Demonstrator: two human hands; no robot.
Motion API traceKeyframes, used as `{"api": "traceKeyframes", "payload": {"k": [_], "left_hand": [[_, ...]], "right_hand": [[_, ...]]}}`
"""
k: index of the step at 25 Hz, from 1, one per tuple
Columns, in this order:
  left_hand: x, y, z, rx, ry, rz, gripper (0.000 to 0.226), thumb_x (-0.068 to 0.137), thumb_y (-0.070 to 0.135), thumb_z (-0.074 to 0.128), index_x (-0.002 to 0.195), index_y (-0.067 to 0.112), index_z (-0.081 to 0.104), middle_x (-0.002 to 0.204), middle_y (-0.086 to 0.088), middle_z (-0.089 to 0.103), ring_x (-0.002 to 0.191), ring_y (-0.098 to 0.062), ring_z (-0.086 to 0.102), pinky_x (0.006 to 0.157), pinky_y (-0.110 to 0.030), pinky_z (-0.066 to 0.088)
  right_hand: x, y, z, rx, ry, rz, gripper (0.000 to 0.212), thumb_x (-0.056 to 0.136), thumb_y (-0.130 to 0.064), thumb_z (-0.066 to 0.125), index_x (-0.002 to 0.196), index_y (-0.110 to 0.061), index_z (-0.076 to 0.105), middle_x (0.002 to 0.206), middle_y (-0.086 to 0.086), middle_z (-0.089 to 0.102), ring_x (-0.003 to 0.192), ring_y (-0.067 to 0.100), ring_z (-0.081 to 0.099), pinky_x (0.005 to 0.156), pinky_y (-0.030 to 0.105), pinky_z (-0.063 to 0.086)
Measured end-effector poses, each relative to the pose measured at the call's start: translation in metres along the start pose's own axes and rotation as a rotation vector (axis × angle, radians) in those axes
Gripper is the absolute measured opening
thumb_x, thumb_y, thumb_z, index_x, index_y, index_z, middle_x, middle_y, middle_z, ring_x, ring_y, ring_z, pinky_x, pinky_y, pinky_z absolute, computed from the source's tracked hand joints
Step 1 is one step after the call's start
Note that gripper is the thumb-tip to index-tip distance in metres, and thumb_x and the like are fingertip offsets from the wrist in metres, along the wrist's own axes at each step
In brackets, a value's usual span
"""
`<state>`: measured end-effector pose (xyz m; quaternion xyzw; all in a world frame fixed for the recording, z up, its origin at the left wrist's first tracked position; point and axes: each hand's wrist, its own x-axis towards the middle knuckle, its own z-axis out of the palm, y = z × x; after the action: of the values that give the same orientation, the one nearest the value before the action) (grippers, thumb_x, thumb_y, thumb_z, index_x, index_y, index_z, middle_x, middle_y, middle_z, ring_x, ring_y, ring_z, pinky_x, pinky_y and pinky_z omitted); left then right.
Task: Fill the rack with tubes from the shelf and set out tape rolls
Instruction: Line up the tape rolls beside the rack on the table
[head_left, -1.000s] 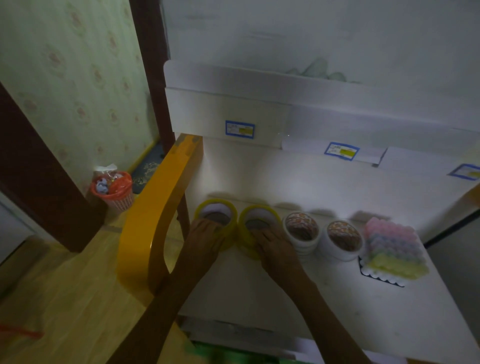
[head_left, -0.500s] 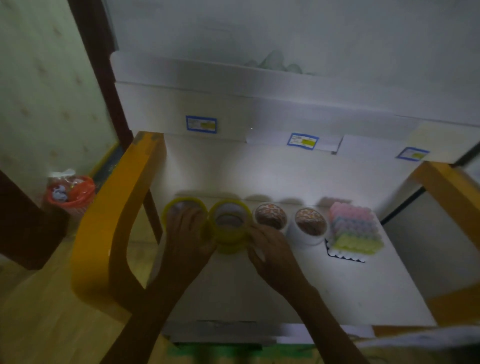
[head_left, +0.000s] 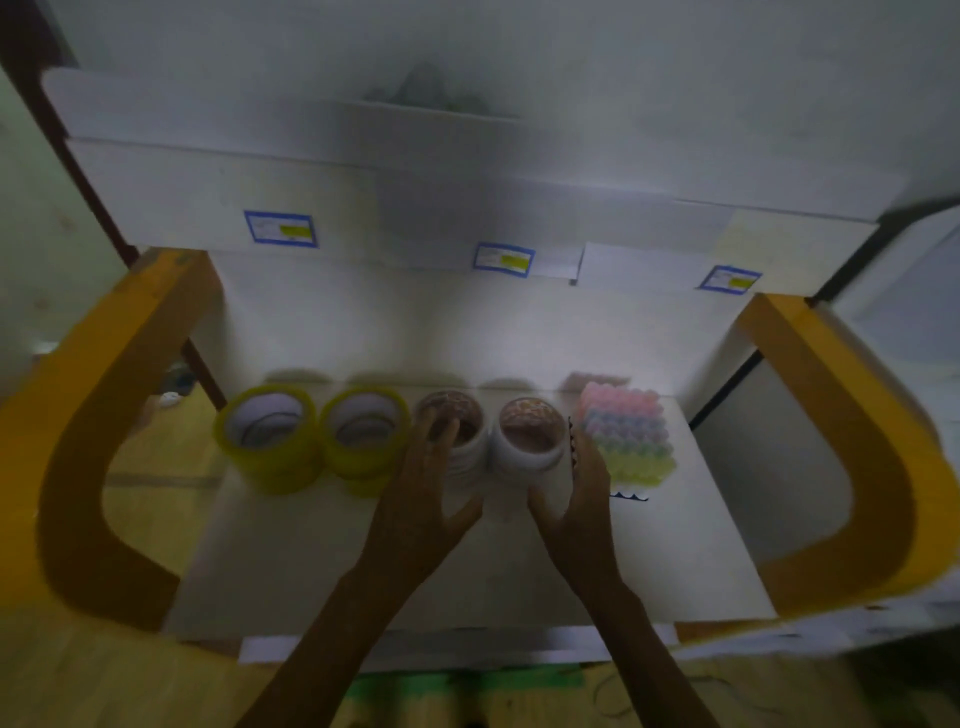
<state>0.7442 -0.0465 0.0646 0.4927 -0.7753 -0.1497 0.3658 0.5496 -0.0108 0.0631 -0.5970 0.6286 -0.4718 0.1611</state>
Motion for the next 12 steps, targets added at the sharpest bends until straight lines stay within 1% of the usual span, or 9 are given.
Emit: {"api": "traceKeyframes", "payload": {"k": [1, 2, 3, 5, 7, 8, 9, 10, 12], "left_hand": [[-0.003, 0.004, 0.007, 0.001, 0.007, -0.022, 0.086, 0.078, 0.048, 0.060, 0.149, 0.009, 0.031, 0.157, -0.011, 0.023, 0.146, -0.023, 0.017, 0.116, -0.022, 0.015], [-0.006, 0.006, 0.013, 0.008, 0.008, -0.041, 0.087, 0.078, 0.049, 0.061, 0.149, 0.010, 0.029, 0.158, -0.011, 0.020, 0.147, -0.023, 0.015, 0.115, -0.020, 0.015], [-0.010, 0.007, 0.018, 0.022, 0.004, -0.046, 0.088, 0.077, 0.049, 0.061, 0.149, 0.011, 0.029, 0.158, -0.012, 0.018, 0.147, -0.024, 0.013, 0.115, -0.023, 0.018], [-0.011, 0.005, 0.026, 0.069, 0.019, -0.021, 0.085, 0.077, 0.045, 0.064, 0.148, 0.010, 0.033, 0.159, -0.014, 0.016, 0.147, -0.028, 0.012, 0.115, -0.038, 0.027], [-0.008, -0.001, 0.030, 0.133, 0.060, -0.042, 0.083, 0.078, 0.042, 0.065, 0.147, 0.008, 0.034, 0.158, -0.016, 0.017, 0.146, -0.033, 0.012, 0.113, -0.047, 0.028], [-0.007, -0.001, 0.030, 0.131, 0.087, -0.073, 0.084, 0.078, 0.041, 0.065, 0.148, 0.008, 0.032, 0.157, -0.017, 0.018, 0.146, -0.034, 0.013, 0.114, -0.047, 0.026], [-0.007, 0.002, 0.031, 0.091, 0.126, -0.104, 0.086, 0.079, 0.040, 0.065, 0.149, 0.006, 0.028, 0.157, -0.018, 0.019, 0.146, -0.034, 0.015, 0.115, -0.045, 0.024], [-0.009, 0.007, 0.033, 0.034, 0.168, -0.130, 0.087, 0.080, 0.038, 0.065, 0.149, 0.004, 0.025, 0.156, -0.018, 0.020, 0.146, -0.033, 0.016, 0.117, -0.042, 0.022], [-0.017, 0.017, 0.043, -0.066, 0.211, -0.175, 0.090, 0.080, 0.037, 0.065, 0.150, 0.003, 0.020, 0.157, -0.017, 0.020, 0.146, -0.027, 0.016, 0.118, -0.033, 0.018]], "right_hand": [[0.003, 0.000, -0.001, 0.046, -0.022, -0.006, 0.083, 0.082, -0.014, 0.072, 0.144, -0.037, 0.023, 0.145, -0.030, 0.028, 0.136, -0.005, 0.027, 0.111, 0.017, 0.026], [0.004, 0.003, -0.001, 0.067, -0.047, -0.012, 0.086, 0.080, -0.007, 0.074, 0.142, -0.038, 0.022, 0.141, -0.039, 0.024, 0.133, -0.014, 0.024, 0.107, 0.008, 0.023], [0.005, 0.007, 0.000, 0.056, -0.067, -0.014, 0.089, 0.079, -0.002, 0.075, 0.143, -0.034, 0.022, 0.140, -0.039, 0.021, 0.131, -0.018, 0.021, 0.105, 0.003, 0.020], [0.007, 0.014, 0.000, 0.094, -0.110, -0.002, 0.091, 0.079, -0.004, 0.075, 0.145, -0.032, 0.019, 0.142, -0.030, 0.025, 0.131, -0.017, 0.020, 0.102, 0.001, 0.020], [0.011, 0.023, 0.001, 0.181, -0.150, 0.052, 0.093, 0.082, -0.009, 0.073, 0.143, -0.050, 0.016, 0.142, -0.031, 0.031, 0.131, -0.010, 0.030, 0.104, 0.011, 0.031], [0.011, 0.024, 0.000, 0.210, -0.150, 0.080, 0.096, 0.082, -0.013, 0.073, 0.141, -0.058, 0.012, 0.144, -0.030, 0.031, 0.133, -0.005, 0.033, 0.107, 0.022, 0.037], [0.011, 0.026, 0.000, 0.220, -0.148, 0.108, 0.096, 0.082, -0.019, 0.073, 0.140, -0.061, 0.008, 0.148, -0.024, 0.030, 0.135, 0.003, 0.035, 0.109, 0.035, 0.039], [0.013, 0.029, 0.001, 0.241, -0.162, 0.140, 0.096, 0.082, -0.027, 0.073, 0.142, -0.060, 0.005, 0.152, -0.016, 0.029, 0.138, 0.009, 0.034, 0.109, 0.045, 0.039], [0.016, 0.036, 0.007, 0.257, -0.184, 0.185, 0.095, 0.080, -0.037, 0.071, 0.146, -0.054, 0.004, 0.156, -0.005, 0.026, 0.141, 0.015, 0.031, 0.109, 0.052, 0.036]]}}
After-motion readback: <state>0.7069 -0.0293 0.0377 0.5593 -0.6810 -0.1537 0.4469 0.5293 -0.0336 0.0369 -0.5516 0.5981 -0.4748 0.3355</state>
